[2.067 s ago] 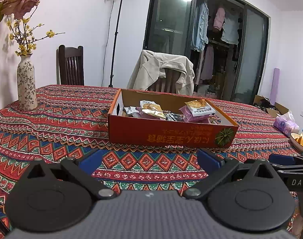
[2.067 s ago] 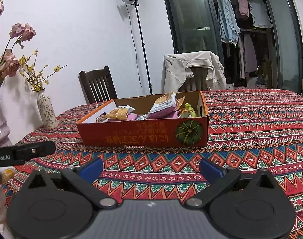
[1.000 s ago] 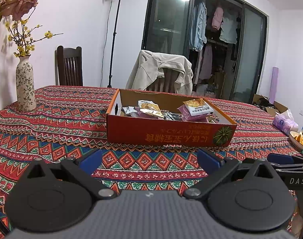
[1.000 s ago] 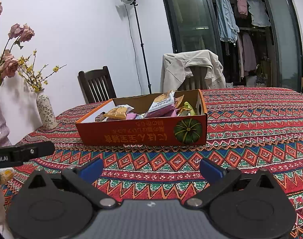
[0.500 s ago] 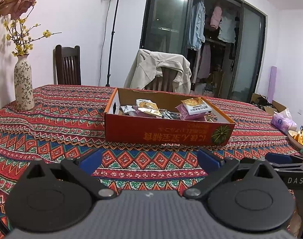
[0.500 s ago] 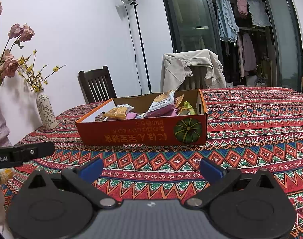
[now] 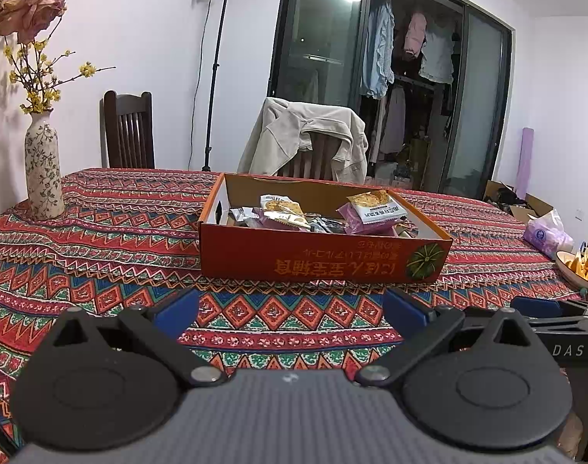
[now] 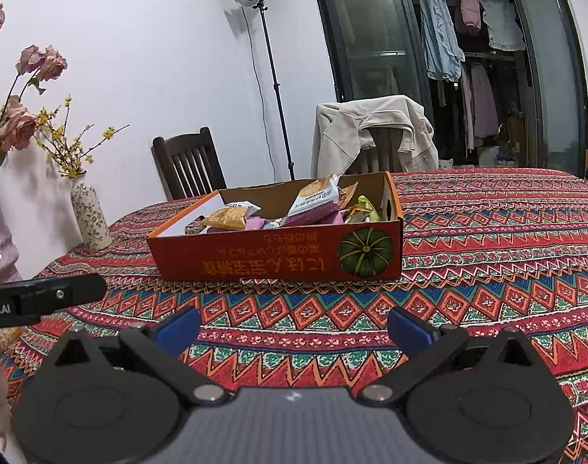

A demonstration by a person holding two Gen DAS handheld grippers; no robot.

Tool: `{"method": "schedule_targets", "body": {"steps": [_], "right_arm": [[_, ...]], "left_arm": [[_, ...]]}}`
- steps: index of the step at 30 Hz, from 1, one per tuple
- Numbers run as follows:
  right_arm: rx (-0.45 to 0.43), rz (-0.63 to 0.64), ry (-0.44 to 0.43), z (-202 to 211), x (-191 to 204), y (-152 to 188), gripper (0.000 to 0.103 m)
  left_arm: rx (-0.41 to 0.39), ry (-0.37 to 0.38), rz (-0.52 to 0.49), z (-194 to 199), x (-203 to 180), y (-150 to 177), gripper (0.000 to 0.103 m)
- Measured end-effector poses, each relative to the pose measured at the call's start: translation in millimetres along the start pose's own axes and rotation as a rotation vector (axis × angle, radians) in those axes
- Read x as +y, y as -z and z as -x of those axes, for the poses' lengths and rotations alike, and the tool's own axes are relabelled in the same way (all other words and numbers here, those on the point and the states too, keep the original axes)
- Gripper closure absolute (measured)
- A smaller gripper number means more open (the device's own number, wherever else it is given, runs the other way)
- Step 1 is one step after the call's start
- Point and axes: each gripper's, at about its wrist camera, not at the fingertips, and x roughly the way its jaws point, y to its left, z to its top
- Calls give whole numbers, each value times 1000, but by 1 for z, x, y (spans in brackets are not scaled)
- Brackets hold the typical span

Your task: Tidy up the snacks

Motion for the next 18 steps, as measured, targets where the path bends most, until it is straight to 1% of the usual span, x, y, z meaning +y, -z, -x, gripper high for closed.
{"method": "schedule_targets", "body": {"steps": [18], "right_arm": [[2,0,0,0,0,1,0]], "left_arm": [[-7,-13,-9,-2,0,1,0]]}}
